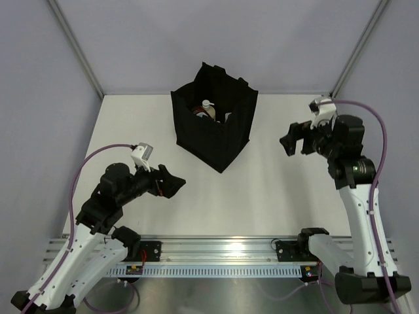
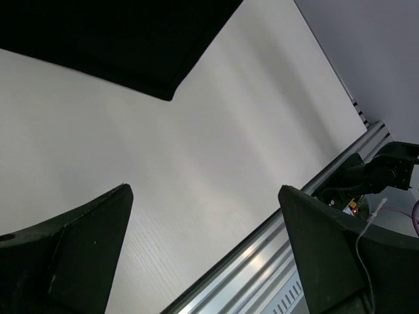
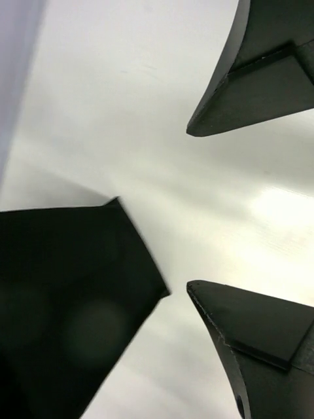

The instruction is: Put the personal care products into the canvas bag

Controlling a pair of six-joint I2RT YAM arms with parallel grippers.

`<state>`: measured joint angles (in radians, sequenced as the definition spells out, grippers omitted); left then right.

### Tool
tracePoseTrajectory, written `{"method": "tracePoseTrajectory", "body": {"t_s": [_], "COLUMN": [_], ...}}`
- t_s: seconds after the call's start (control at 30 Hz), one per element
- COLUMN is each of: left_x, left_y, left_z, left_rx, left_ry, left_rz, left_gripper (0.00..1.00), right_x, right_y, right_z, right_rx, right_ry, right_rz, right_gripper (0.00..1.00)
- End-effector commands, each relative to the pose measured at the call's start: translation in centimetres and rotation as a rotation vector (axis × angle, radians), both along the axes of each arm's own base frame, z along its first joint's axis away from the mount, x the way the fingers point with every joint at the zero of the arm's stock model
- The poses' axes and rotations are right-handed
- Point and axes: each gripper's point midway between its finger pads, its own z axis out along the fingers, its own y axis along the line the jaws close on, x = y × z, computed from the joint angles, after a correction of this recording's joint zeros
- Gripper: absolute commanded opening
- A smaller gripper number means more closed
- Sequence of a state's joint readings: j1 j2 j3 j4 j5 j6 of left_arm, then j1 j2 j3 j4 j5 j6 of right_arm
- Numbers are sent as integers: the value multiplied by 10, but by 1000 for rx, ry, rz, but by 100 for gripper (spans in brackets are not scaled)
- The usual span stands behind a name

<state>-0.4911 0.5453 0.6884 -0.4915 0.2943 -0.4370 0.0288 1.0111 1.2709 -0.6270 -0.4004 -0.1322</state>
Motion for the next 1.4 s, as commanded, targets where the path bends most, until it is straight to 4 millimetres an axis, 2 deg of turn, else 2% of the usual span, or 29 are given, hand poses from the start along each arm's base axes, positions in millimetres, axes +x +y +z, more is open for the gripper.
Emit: {"method": "tracePoseTrajectory", "body": {"t_s": [0.0, 0.03, 0.1, 0.13, 0.23, 0.67, 0.97, 1.1, 1.37], "left_x": [12, 14, 17, 19, 26, 43, 38, 36, 31], "left_y": [11, 13, 19, 21, 29, 59, 57, 56, 54], "left_z": [12, 10, 5, 3, -3, -24, -13, -14, -10], "left_rx": [36, 45, 81, 95, 143, 326, 309, 309, 265], "left_ry": [-94, -95, -103, -103, -116, -127, -170, -164, -177], "left_rz": [65, 75, 97, 108, 149, 263, 232, 221, 218], "left_gripper": [99, 99, 99, 99, 99, 99, 99, 99, 99], "right_x": [-25, -30, -41, -44, -50, -55, -56, -55, -59], "right_y": [-25, -29, -35, -39, -57, -99, -111, -121, -125], "right_z": [-28, -48, -57, -74, -86, -74, -69, -69, -65], "right_rx": [-27, -33, -25, -34, -56, -61, -29, -39, -34], "right_ry": [-16, 23, 34, 72, 77, 23, 15, 13, 3], "right_rz": [-156, -176, -208, -227, -303, -516, -596, -651, -666], "right_gripper": [99, 100, 99, 99, 99, 100, 100, 99, 99]}}
